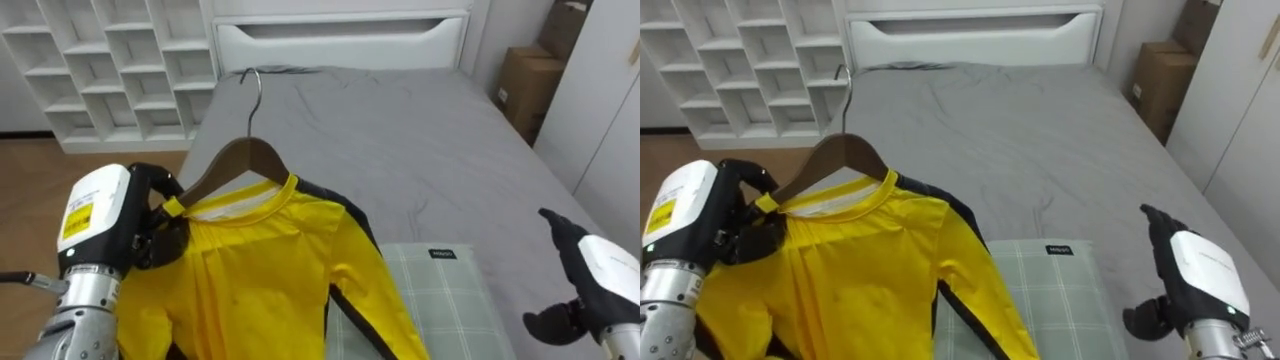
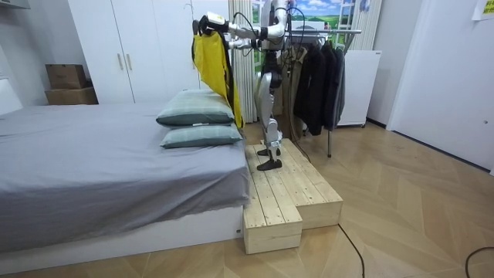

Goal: Hang clothes

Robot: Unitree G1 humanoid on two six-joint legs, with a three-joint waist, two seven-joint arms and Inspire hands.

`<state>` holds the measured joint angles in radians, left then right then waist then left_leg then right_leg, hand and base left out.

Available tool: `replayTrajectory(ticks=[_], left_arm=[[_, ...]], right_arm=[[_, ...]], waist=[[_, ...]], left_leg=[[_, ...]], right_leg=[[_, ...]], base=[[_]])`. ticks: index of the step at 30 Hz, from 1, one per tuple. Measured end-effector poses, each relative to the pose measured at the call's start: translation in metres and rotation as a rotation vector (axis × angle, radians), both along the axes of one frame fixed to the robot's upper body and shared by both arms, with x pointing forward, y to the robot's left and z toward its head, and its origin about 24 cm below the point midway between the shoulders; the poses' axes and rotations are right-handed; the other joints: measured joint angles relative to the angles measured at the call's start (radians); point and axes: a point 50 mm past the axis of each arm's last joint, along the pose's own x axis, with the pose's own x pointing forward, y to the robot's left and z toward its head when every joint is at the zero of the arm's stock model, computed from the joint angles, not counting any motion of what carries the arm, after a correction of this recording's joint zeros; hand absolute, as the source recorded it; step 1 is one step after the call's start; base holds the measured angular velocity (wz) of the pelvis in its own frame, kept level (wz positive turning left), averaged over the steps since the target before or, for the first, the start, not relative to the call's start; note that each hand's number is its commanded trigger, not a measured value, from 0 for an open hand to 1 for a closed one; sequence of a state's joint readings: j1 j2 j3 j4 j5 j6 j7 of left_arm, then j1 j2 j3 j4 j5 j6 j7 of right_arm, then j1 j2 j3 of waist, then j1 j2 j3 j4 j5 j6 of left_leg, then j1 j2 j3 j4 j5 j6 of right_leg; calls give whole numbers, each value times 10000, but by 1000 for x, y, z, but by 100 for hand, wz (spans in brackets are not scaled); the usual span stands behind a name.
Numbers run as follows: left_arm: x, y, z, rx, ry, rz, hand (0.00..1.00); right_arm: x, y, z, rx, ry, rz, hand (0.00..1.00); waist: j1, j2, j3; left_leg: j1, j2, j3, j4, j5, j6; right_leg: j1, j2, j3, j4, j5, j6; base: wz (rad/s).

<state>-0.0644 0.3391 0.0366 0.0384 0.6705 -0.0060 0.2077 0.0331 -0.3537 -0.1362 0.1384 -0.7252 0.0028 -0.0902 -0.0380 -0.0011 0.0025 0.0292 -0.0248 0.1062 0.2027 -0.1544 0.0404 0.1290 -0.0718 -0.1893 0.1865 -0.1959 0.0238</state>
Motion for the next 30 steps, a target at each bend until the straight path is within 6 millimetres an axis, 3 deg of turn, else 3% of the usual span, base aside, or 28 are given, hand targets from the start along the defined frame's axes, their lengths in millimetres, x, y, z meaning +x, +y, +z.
replayTrajectory(ticks=[19,30], left_arm=[[-7,-17,27,995,-1101,-856,100],[-11,-27,46,1050,-1990,-1323,100]], right_arm=[[18,31,47,-499,-2085,1411,0],[21,52,56,-91,-2498,2302,0]], waist=[[218,-49,2],[196,-56,2]], left_leg=[[-198,17,-24,24,1,-2],[-180,4,-23,21,1,-1]], right_leg=[[-161,8,-46,9,5,0],[-129,-3,-39,-6,8,3]], base=[[0],[0]])
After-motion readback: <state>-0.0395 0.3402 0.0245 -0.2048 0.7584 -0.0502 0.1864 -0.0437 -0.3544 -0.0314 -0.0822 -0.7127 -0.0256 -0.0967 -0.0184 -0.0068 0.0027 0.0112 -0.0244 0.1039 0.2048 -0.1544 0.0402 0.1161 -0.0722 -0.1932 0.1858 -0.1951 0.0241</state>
